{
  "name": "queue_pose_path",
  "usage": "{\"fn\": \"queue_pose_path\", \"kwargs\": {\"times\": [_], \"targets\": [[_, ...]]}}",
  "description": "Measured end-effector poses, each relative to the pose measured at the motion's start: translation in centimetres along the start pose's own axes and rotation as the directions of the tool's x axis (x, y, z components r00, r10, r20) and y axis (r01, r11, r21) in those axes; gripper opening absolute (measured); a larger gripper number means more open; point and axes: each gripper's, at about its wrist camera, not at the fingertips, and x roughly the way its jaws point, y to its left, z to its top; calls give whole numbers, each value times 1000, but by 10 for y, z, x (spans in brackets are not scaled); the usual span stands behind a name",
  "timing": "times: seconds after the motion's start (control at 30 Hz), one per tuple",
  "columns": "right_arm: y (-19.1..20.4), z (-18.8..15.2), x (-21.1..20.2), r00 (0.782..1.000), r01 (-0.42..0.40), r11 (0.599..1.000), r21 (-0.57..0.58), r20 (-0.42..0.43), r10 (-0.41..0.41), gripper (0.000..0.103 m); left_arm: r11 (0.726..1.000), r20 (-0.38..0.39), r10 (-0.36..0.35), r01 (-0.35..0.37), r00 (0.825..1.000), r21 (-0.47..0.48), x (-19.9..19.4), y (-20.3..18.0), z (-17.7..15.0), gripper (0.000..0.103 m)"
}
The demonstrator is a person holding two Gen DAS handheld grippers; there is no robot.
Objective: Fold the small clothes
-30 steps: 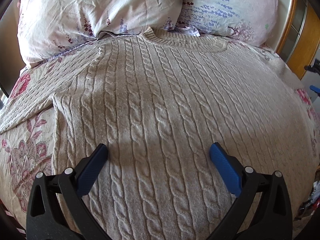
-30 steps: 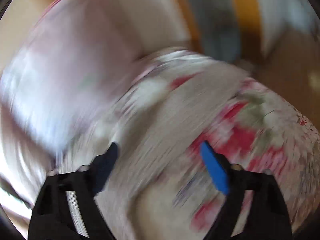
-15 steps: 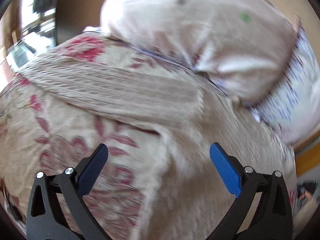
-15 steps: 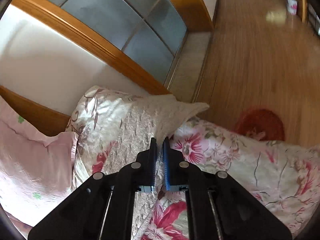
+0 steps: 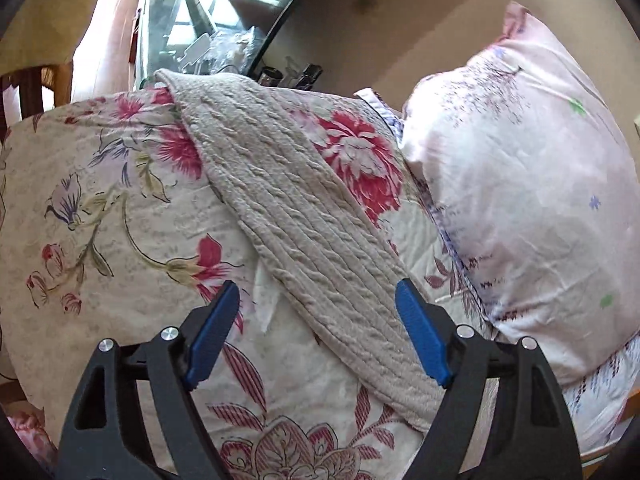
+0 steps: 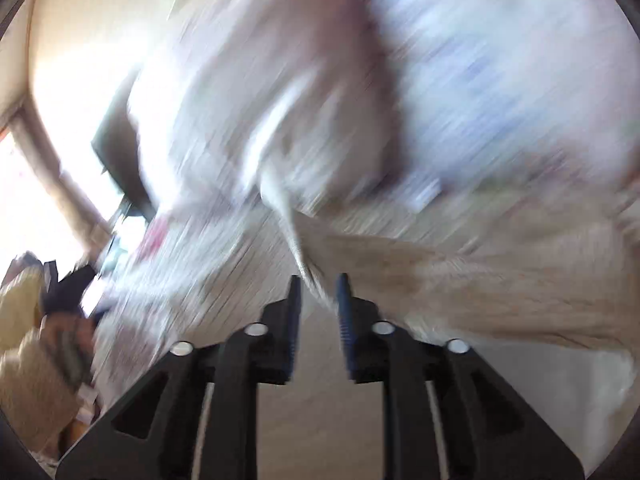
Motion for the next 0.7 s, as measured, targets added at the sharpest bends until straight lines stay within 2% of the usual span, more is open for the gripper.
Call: {"fn": "queue_pose_path", "kwargs": {"times": [0.03, 0.1, 0.13, 0.2, 0.27, 0.37, 0.47, 0.53, 0.63, 0.7], "targets": [[23, -15, 18, 994, -55, 999, -2, -92, 54, 34, 999, -7, -3, 3, 1000, -42, 3, 7, 6, 79], [50, -36, 22, 979, -136, 991, -16, -153, 132, 53, 995, -11, -14, 13, 1000, -100, 9, 16, 11, 78], [60, -43, 18, 975, -156, 986, -59, -169, 144, 69, 992, 3, -30, 30, 1000, -126, 10, 19, 16, 78], [59, -42, 14, 981, -129, 984, -119, -161, 110, 77, 986, 8, -38, 39, 999, -160, 14, 23, 24, 75], [43, -40, 5, 986, -89, 992, -87, -150, 76, 78, 978, 13, -50, 52, 999, -202, 15, 29, 33, 67], [5, -36, 8, 987, -38, 998, 53, -156, 46, 79, 943, 29, -78, 84, 996, -322, 20, 48, 50, 52], [-20, -35, 10, 984, 4, 992, 125, -175, 18, 79, 906, 44, -80, 91, 996, -412, 23, 67, 67, 38], [-23, -37, 5, 984, 17, 991, 132, -178, 7, 79, 909, 43, -55, 68, 998, -412, 24, 72, 78, 31], [-23, -41, 1, 985, 23, 992, 121, -175, -2, 79, 932, 26, -6, 15, 1000, -363, 29, 68, 93, 8], [-25, -42, -1, 985, 29, 992, 123, -172, -8, 79, 961, 23, 15, -8, 1000, -276, 28, 49, 98, 7]]}}
